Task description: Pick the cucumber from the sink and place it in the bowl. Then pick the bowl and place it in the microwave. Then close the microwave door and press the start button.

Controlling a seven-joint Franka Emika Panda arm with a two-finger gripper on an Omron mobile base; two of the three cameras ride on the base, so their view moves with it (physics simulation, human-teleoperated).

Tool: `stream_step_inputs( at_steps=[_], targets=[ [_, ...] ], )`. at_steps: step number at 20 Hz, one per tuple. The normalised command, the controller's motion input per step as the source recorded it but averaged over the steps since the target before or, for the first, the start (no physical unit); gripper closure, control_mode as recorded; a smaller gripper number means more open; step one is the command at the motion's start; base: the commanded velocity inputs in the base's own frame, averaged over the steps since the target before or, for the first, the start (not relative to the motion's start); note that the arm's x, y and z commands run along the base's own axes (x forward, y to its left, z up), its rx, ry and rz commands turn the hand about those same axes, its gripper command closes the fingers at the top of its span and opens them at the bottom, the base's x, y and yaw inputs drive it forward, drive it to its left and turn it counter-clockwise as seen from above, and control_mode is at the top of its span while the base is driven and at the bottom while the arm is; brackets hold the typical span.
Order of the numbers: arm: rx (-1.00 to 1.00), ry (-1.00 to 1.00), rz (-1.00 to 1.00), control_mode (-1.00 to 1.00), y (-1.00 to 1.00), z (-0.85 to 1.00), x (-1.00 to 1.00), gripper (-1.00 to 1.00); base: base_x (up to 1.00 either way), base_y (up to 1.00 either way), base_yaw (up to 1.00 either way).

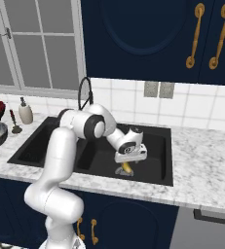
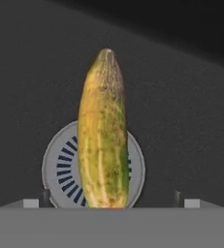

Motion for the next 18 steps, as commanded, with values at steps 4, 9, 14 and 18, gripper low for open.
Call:
stream_step_inputs(
  at_steps=[4, 9, 14, 18],
  targets=[
    [0.00, 0.00, 0.00, -1.00, 0.10, -0.26, 0.02, -1.00, 0.00, 0.00, 0.00],
    [0.00, 0.00, 0.00, -1.00, 0.06, -0.25, 0.09, -1.00, 0.00, 0.00, 0.00],
    [0.00, 0.00, 0.01, -1.00, 0.00, -0.27, 0.14, -1.00, 0.00, 0.00, 0.00],
    [0.00, 0.00, 0.01, -1.00, 0.01, -0.29, 0.06, -1.00, 0.00, 0.00, 0.00]
  ],
)
